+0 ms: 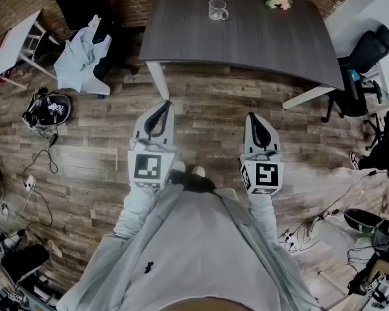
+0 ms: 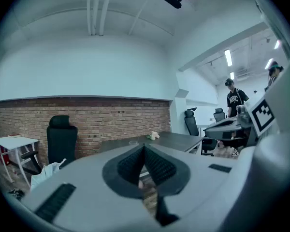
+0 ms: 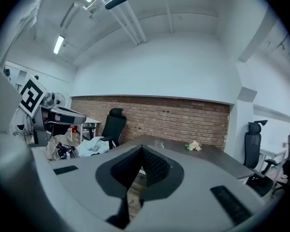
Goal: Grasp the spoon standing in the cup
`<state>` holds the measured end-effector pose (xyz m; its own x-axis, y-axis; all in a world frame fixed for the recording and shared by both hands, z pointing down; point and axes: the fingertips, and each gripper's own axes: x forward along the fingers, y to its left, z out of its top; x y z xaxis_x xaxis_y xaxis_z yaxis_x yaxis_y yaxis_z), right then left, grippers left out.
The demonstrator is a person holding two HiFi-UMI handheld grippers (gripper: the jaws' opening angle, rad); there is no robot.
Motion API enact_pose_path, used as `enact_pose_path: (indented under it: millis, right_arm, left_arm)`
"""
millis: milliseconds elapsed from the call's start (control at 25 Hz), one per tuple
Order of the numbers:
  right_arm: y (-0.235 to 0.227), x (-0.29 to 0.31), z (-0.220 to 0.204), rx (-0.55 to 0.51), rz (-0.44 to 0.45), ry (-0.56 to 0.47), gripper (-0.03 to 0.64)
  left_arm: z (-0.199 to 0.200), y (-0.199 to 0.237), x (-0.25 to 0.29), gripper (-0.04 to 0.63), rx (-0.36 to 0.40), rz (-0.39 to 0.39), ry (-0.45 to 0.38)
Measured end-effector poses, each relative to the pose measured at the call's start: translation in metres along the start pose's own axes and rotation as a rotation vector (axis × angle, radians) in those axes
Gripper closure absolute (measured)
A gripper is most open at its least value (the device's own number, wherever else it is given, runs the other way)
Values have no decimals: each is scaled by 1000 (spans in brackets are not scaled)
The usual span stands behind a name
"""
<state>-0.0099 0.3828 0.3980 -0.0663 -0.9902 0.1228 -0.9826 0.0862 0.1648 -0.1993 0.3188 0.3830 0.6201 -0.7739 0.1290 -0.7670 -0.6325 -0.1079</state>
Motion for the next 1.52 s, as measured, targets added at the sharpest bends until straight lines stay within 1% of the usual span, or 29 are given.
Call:
enact_pose_path:
  millis: [160, 320, 480, 640, 760, 880, 1120, 1400, 1520]
  right_arm:
    - [-4, -14, -5, 15, 3, 8, 601]
    - [-10, -16, -7, 21, 7, 3, 601]
    - [-18, -15, -11, 28, 20, -1, 601]
    - [-24, -11, -15, 40, 33, 1, 601]
    - [-25, -5, -18, 43, 46, 4, 600]
    - [-27, 6, -21, 55, 57, 0, 601]
    - [-38, 45, -30, 56, 58, 17, 600]
    - [-53, 133, -20, 42, 55, 29, 601]
    - [-60, 171, -16, 47, 45, 39, 601]
  left_arm:
    - [3, -12, -4, 577, -11, 0, 7]
    - [5, -21, 3, 577, 35, -11, -12]
    - [7, -29, 8, 577, 49, -3, -15]
    - [8, -31, 11, 577, 39, 21, -10]
    - [9, -29, 15, 577, 46, 31, -10]
    - [8, -25, 23, 577, 20, 43, -6]
    - [3, -13, 62, 577, 12, 34, 4]
    - [8, 34, 142, 577, 6, 12, 9]
    - [12, 53, 177, 577, 34, -16, -1]
